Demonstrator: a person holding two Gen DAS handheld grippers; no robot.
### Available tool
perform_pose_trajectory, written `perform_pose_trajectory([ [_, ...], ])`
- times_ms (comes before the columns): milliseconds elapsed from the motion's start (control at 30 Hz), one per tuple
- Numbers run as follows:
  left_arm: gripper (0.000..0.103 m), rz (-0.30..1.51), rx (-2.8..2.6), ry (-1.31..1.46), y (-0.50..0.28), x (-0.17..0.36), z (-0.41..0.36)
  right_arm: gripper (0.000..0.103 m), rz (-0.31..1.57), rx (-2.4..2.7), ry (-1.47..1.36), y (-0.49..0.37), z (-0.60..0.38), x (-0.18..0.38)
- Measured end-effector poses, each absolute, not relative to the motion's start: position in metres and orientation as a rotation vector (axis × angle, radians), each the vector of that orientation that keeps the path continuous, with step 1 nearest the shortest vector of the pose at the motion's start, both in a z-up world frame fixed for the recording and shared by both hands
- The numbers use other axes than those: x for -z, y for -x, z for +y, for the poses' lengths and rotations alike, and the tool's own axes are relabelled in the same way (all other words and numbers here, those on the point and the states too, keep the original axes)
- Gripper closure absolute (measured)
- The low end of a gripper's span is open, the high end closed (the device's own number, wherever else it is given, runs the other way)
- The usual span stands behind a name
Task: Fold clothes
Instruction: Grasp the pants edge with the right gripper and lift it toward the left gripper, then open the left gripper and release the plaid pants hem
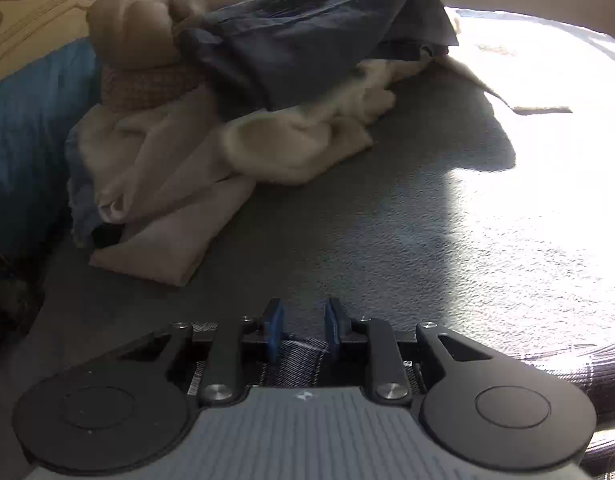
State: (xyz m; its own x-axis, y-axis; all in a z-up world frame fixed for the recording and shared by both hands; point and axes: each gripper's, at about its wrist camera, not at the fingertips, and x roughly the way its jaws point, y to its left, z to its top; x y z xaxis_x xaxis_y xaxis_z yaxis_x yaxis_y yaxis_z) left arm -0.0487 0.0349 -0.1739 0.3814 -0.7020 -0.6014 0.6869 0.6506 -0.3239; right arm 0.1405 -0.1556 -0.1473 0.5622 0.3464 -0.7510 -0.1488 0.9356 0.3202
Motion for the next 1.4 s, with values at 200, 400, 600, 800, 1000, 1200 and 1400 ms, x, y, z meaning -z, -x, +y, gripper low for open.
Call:
perform_pose_trajectory([
  [200, 0.039, 0.772, 0.895, 0.061, 0.049, 0.175, 0.041, 0.077, 1.033, -0.618, -0.278, -0.121, -0.137, 0.133],
  [400, 0.039, 0.768, 0.89, 0.078, 0.055, 0.175, 0.047, 0.082, 1.038, -0.52, -0.319, -0.142, -0.107, 0.161],
  [600, 0.038, 0.779, 0.886, 0.12, 0.06, 0.174, 0.056, 0.08, 0.987, -0.44, -0.453, -0.136, -0.134, 0.146],
  [800, 0.038, 0.82, 0.908, 0.178, 0.062, 0.174, 0.07, 0.079, 0.969, -0.538, -0.377, -0.086, -0.158, 0.109],
  [1000, 0.037, 0.932, 0.913, 0.209, 0.077, 0.178, 0.087, 0.079, 0.972, -0.635, -0.152, -0.011, -0.141, 0.118],
  [1200, 0.037, 0.948, 0.863, 0.254, 0.082, 0.174, 0.113, 0.079, 0.966, -0.726, 0.089, 0.065, -0.121, 0.129],
  [1400, 0.037, 0.931, 0.735, 0.359, 0.061, 0.168, 0.151, 0.072, 0.861, -0.788, 0.228, 0.105, -0.118, 0.11],
])
